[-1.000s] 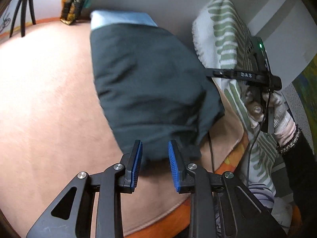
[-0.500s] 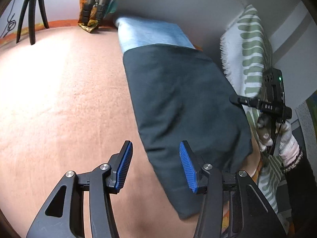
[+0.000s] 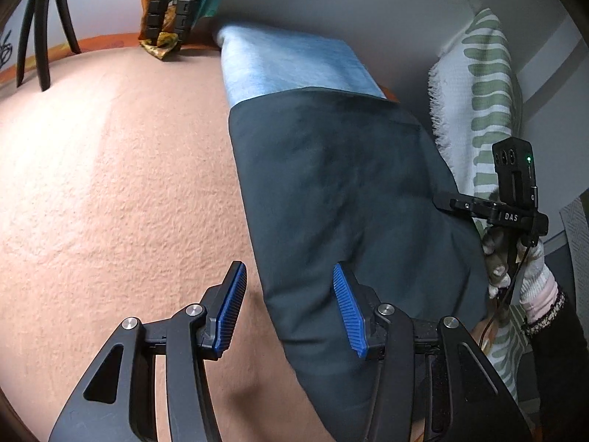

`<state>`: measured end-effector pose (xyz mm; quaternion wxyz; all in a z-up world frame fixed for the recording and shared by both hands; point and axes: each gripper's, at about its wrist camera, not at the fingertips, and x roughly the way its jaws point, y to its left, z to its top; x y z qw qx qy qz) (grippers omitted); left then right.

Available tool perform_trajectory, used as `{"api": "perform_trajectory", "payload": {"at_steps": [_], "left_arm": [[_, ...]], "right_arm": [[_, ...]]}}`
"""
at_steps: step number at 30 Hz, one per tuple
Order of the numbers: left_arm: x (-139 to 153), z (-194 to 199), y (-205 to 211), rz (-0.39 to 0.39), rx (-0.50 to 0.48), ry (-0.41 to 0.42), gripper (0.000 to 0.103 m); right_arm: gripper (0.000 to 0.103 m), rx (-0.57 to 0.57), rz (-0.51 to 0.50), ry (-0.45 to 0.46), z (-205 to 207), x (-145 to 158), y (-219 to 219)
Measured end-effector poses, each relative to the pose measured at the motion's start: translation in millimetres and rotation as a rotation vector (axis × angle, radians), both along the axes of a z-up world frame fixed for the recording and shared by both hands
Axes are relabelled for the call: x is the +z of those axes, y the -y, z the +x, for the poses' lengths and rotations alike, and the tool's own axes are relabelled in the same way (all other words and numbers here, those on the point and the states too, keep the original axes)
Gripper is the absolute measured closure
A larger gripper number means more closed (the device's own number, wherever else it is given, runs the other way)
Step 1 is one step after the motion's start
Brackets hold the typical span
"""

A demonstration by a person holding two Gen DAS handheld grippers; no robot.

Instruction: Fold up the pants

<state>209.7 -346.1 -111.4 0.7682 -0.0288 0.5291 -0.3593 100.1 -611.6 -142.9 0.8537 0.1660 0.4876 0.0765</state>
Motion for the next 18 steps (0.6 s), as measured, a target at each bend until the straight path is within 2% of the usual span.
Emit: {"api": "perform_trajectory", "payload": {"at_steps": [10, 18], "left_arm": [[-6, 0, 14, 0.046, -0.024, 0.042, 0.055], [-9, 0, 22, 0.053, -0.043, 0.068, 0.055]], "right_arm": [[0.014, 0.094, 0.030, 0.004, 14, -10, -10], [0.016, 0.112, 0.036, 0.029, 16, -11, -10]]}}
